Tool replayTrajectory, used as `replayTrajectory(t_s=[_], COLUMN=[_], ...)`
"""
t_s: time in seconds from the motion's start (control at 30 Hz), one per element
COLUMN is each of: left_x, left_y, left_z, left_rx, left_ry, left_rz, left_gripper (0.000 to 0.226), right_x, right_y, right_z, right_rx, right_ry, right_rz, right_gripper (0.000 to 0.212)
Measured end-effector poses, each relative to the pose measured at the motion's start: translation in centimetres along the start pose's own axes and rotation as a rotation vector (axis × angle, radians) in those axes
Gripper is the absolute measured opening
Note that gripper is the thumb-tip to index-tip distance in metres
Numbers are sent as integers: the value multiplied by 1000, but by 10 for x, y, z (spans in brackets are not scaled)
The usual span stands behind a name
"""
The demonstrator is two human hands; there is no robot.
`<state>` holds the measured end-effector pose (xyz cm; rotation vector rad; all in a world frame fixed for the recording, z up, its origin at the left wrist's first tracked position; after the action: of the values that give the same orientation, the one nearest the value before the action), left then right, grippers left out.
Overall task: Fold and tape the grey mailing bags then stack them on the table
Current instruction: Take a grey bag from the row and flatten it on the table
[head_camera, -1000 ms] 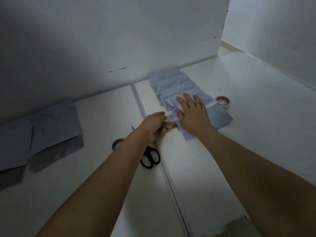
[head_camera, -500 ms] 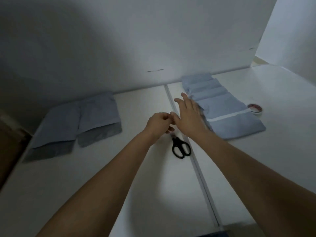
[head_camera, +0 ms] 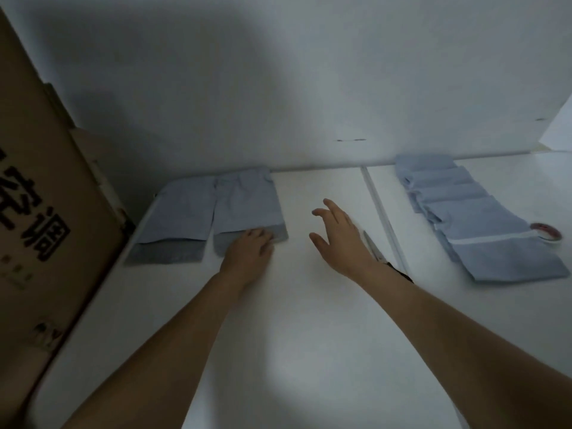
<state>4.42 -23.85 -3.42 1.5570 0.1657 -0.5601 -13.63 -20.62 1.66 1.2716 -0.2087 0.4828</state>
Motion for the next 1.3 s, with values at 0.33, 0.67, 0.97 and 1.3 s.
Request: replayTrajectory(t_s=[0.33, 0.67, 0.97, 1.3], left_x=[-60, -79, -1, -43], left_y=[-13, 7, -25, -12], left_z=[-66, -103, -55, -117], left_rx=[182, 472, 235, 158], left_ry=[-196, -71, -85, -173], left_rz=[17, -320, 175, 233], left_gripper=[35, 25, 58, 48], right_x=[18, 40, 46, 49], right_y=[-10, -13, -22, -26], right_z=[-24, -49, -47, -73], right_rx=[19, 12, 58, 49], right_ry=[24, 87, 95, 156], right_rz=[38, 150, 128, 75], right_gripper=[42, 30, 27, 26])
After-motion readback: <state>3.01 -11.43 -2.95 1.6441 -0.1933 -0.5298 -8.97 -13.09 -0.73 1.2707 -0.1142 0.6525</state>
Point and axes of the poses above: each hand's wrist, its own z-axis towards the middle knuckle, its own y-axis out of the back of the hand, x = y × z, the point moved 10 cm from there along z, towards the middle knuckle, and after that the axes turned 8 degrees about -z, right-handed, at the moved point
